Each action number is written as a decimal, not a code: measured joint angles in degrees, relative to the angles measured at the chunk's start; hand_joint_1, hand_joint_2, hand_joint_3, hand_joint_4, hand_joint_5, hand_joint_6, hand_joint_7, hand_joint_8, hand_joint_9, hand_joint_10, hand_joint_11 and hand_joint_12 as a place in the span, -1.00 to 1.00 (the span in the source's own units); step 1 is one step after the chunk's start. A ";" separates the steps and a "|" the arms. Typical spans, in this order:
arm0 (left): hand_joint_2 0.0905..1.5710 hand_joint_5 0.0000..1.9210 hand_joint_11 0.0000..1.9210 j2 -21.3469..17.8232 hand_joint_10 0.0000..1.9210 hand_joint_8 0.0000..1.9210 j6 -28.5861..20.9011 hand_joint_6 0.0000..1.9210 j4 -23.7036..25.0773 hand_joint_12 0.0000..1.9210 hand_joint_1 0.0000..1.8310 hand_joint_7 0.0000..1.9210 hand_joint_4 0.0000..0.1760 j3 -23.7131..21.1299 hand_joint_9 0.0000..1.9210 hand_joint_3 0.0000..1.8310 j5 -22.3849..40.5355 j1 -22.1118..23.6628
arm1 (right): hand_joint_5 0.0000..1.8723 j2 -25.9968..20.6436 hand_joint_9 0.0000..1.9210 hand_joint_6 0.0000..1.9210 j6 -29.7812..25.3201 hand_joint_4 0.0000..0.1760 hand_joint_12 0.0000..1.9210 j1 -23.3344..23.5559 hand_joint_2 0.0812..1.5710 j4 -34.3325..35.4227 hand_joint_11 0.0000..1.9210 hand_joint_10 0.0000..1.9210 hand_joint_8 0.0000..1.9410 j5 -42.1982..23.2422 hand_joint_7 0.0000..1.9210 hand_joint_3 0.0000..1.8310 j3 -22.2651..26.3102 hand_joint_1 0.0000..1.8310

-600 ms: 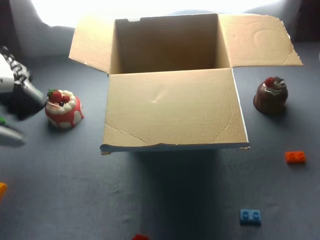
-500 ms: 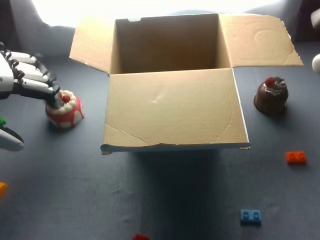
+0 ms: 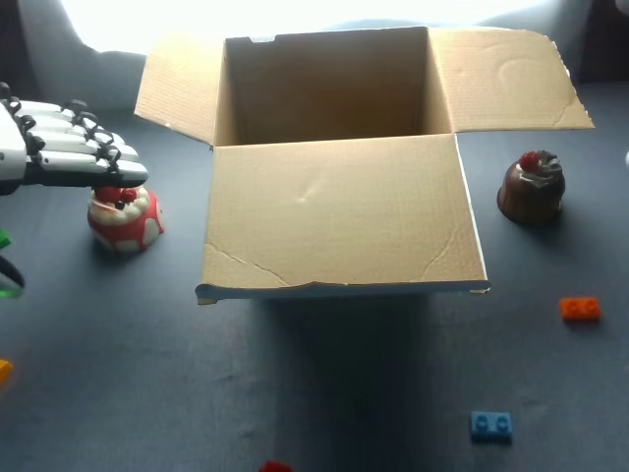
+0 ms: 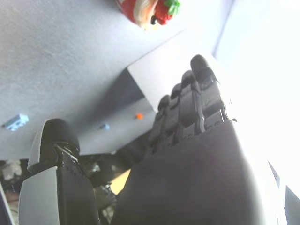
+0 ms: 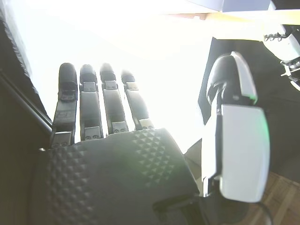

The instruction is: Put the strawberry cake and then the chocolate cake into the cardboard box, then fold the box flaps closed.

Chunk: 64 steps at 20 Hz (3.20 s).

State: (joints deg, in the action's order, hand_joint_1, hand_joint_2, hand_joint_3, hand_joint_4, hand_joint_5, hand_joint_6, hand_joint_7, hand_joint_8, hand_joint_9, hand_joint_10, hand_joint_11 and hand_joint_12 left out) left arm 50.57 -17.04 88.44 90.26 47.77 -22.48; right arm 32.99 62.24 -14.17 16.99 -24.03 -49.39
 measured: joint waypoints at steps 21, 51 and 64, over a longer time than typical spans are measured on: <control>0.12 -0.96 -0.99 12.63 -1.00 -0.99 -2.40 -0.99 2.43 -0.99 0.16 -0.98 -1.00 6.99 -0.99 -0.99 -7.91 -1.44 | -1.00 0.02 -0.92 -1.00 0.00 -0.90 -0.62 0.00 0.09 0.04 -1.00 -1.00 -1.00 -0.09 -0.94 -1.00 0.00 0.02; 0.09 -0.95 -0.97 22.10 -1.00 -0.99 -2.32 -0.99 1.07 -0.99 0.19 -0.98 -0.86 20.00 -0.99 -1.00 -8.66 -4.90 | -0.96 0.02 -0.85 -1.00 0.00 -1.00 -0.44 0.00 0.12 0.11 -1.00 -0.99 -1.00 -0.15 -0.83 -1.00 0.00 0.07; 0.39 -0.33 -0.77 23.74 0.31 -0.24 -1.95 -0.90 -0.87 0.66 0.20 -0.53 -1.00 23.39 -0.64 -1.00 -8.07 -3.80 | -0.95 0.02 -0.83 -1.00 0.00 -1.00 -0.42 0.00 0.17 -0.02 -1.00 -1.00 -1.00 -0.15 -0.83 -1.00 0.09 0.05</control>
State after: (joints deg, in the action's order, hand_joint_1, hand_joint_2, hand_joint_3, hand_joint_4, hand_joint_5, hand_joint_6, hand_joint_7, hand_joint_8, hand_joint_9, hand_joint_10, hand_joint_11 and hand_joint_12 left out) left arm 74.30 -18.98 87.57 113.65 39.70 -26.28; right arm 33.01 62.24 -14.17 16.97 -24.18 -49.30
